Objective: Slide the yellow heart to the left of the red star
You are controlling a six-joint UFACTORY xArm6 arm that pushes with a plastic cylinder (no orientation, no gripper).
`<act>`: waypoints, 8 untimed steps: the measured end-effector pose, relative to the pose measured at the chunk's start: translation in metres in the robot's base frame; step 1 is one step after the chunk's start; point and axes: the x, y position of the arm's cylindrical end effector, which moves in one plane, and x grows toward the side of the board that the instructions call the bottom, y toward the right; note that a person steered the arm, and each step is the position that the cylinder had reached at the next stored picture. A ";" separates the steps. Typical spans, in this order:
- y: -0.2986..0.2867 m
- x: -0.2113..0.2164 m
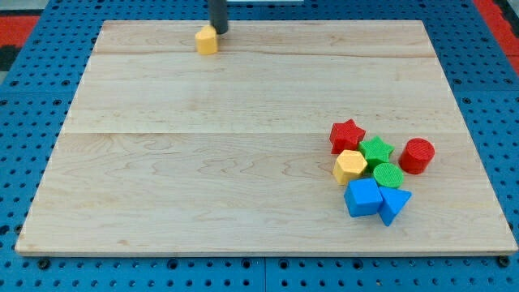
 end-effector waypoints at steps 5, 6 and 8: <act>-0.094 0.004; -0.098 0.038; -0.075 0.115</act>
